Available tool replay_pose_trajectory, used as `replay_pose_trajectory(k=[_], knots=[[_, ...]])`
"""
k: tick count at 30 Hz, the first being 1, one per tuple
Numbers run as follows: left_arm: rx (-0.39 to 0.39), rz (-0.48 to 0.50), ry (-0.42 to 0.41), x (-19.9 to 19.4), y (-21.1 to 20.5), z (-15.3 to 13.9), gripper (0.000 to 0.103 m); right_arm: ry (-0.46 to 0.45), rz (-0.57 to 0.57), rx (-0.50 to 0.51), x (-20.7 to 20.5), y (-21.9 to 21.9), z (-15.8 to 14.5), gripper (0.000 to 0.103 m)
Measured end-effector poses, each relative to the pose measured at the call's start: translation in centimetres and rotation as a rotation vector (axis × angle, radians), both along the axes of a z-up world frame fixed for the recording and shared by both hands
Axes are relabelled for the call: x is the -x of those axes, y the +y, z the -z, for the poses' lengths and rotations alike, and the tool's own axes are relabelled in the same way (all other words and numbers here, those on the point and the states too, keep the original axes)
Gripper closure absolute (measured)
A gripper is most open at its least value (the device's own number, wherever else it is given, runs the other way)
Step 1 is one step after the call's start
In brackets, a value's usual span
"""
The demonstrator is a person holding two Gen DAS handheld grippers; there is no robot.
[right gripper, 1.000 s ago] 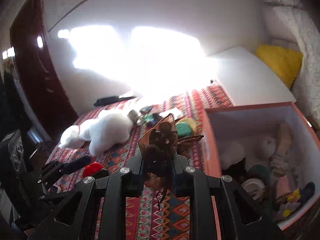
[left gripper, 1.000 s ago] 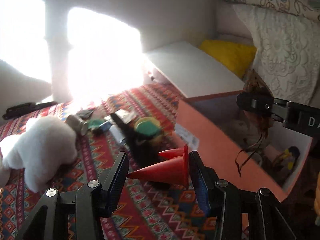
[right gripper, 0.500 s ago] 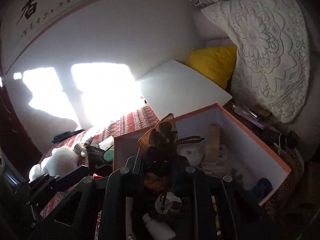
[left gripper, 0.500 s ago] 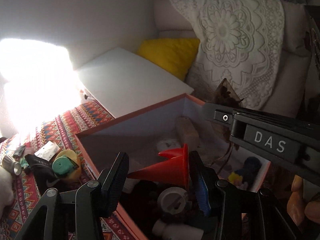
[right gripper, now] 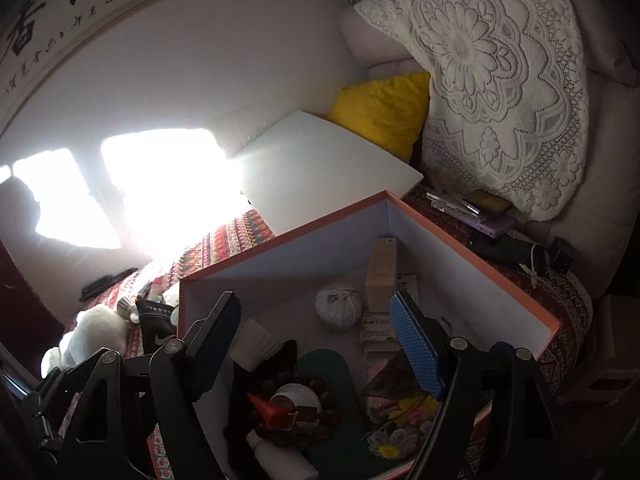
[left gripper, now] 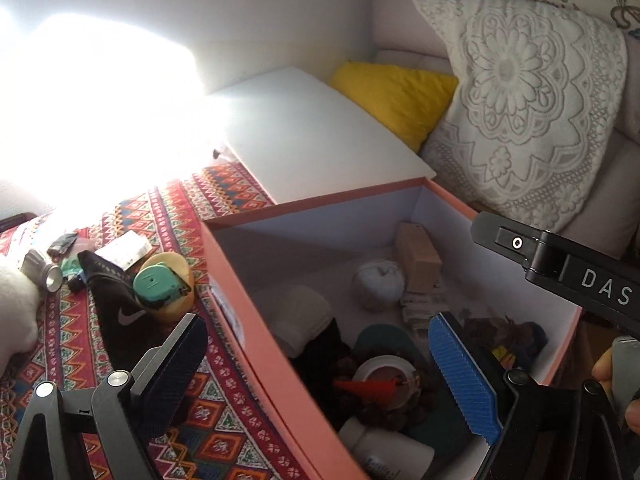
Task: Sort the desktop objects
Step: 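Carry the red cone and hairpiece over the orange box and release them inside, then move both tools back to the items on the bedspread, then grasp the white LED bulb with the left tool while the right tool grasps the black Nike sock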
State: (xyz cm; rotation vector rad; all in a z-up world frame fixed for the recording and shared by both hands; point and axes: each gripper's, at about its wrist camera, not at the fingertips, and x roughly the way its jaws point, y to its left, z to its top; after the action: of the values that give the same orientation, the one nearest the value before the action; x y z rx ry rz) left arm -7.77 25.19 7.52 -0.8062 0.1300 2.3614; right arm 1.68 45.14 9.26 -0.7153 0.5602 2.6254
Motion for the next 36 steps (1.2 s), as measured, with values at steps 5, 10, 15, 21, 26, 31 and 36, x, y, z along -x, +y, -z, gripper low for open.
replay_pose_trajectory(k=[5,10,15,21,26,31,36], knots=[[0.026,-0.056,0.005,0.3,-3.9,1.1,0.010,-0.012,-0.063,-0.022,1.6,-3.4,0.0,0.022],[0.044,-0.134,0.000,0.8,-9.3,2.4,0.010,-0.029,-0.144,-0.060,3.8,-8.0,0.2,0.022],[0.059,-0.236,-0.023,1.9,-16.2,4.4,0.010,-0.052,-0.230,-0.097,6.2,-13.3,0.9,0.022],[0.060,-0.373,-0.074,4.5,-24.3,6.4,0.010,-0.099,-0.330,-0.146,9.3,-19.7,2.5,0.022],[0.050,-0.445,-0.101,6.5,-28.6,7.9,0.010,-0.193,-0.391,-0.166,12.9,-24.0,5.5,0.019],[0.023,-0.478,-0.125,8.4,-30.7,8.0,0.010,-0.329,-0.416,-0.243,18.5,-26.4,9.9,0.018],[0.027,-0.478,-0.151,9.5,-31.0,8.7,0.010,-0.466,-0.378,-0.267,24.8,-25.1,14.8,0.029]])
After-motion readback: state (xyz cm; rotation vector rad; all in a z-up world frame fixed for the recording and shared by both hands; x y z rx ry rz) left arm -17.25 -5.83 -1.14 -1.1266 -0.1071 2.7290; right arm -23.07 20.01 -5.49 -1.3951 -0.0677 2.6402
